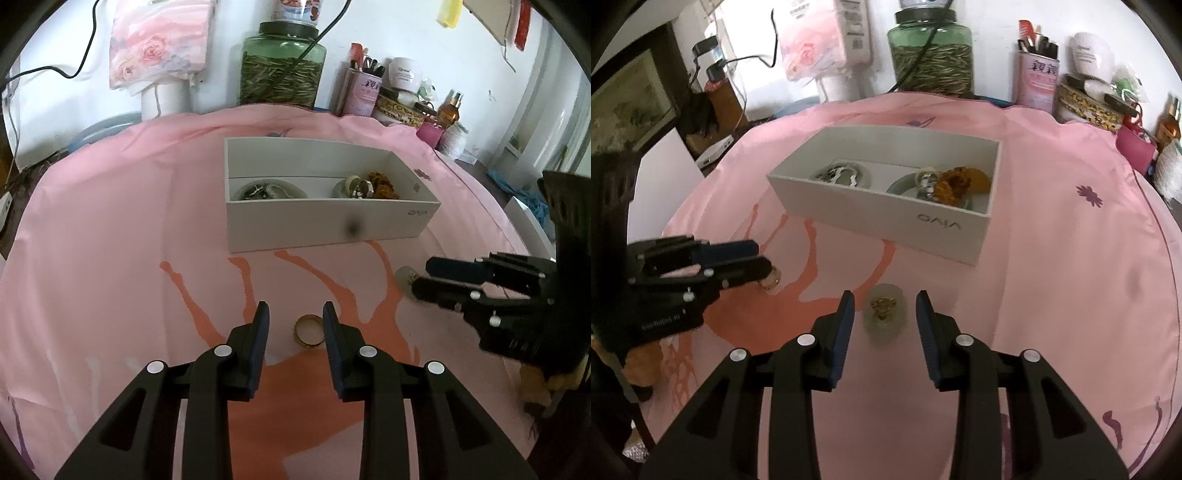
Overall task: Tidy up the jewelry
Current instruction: 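Grasp the gold ring with the left tool while the right tool grips the jade pendant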
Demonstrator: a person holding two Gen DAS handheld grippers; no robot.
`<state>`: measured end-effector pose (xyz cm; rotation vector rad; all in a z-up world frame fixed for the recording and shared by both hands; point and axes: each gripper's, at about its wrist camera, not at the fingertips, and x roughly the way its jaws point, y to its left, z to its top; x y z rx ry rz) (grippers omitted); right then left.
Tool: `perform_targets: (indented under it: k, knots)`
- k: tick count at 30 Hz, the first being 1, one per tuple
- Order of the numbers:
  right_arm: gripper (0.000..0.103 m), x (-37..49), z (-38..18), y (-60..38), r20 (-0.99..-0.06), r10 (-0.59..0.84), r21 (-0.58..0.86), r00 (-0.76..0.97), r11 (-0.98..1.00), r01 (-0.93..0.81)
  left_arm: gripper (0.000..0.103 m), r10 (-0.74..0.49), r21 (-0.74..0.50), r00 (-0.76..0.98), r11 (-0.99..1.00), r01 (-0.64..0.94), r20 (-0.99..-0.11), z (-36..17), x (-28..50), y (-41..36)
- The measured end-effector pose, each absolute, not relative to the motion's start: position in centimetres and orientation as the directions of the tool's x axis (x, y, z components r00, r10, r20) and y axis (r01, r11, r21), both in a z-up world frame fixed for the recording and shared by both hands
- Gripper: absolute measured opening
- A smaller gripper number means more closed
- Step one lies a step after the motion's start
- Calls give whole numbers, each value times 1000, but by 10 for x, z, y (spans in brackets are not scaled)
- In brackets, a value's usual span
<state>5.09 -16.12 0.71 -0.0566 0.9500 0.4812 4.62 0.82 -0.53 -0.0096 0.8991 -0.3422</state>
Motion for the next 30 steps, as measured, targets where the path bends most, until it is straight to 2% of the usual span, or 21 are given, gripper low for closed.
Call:
perform_targets:
  k: [5,7,10,11,19,30]
  knots:
    - [34,43,0,-144,-798,300,49,523,897,-439,30,-276,-107,565,943,315,-778,-10,46,-3]
    - [24,40,-1,-140,-793,283,20,540,897,-441,31,-245,-50,581,942,331,-776,-12,43,-11]
    - [24,40,-1,-140,-792,286,22,539,897,-442,29,-204,20,606,940,342,-769,-16,39,-18]
    - [24,40,0,-140,-792,289,27,538,897,-442,21,-212,18,605,936,351,-768,-16,38,-18]
    - [24,40,9,-147,-772,327,78,545,900,-429,21,-226,16,628,935,355,-745,-9,33,-16]
    - [24,35,23,-149,-733,358,104,578,900,-424,21,-180,66,691,947,314,-700,1,26,-17]
